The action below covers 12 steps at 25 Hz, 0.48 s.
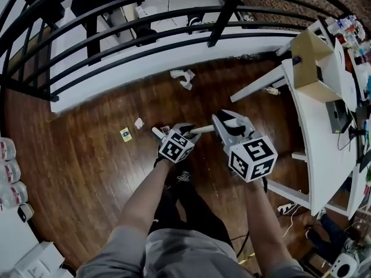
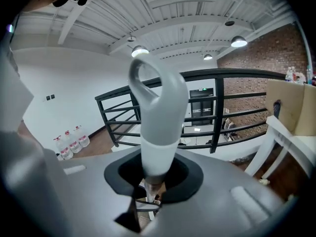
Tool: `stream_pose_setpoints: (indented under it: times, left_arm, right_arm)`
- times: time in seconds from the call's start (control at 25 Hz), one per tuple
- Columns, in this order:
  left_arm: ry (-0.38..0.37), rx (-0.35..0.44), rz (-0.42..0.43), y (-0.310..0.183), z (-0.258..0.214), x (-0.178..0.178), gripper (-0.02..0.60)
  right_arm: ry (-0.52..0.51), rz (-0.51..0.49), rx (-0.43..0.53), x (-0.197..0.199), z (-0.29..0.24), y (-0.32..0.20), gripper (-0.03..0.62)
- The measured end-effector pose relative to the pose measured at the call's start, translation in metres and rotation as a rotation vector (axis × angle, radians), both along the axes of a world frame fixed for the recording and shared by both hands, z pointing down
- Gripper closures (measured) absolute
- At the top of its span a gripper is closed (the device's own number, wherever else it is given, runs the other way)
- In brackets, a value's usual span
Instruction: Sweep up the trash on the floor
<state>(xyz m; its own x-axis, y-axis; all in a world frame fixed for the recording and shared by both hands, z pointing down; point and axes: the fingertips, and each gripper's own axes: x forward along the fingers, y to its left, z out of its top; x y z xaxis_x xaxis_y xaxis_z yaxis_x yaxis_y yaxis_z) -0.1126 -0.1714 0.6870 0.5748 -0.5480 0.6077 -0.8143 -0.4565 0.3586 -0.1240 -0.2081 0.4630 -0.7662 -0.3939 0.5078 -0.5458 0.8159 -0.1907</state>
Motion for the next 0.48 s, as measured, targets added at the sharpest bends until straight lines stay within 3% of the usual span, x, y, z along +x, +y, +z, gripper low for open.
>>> stream_pose_setpoints:
  times: [0.2, 0.48]
  left_arm:
    - [-0.028, 0.003, 0.035, 0.006, -0.017, -0.018, 0.443]
    - [-0.109, 0.004, 0.0, 0.051, -0.022, -0.138, 0.446]
  right_arm:
    - [-0.054, -0.002, -0.02, -0.015, -0.017, -0.003, 0.533]
    - [-0.113, -0.046, -0.058, -0.11, -0.016, 0.028, 0.534]
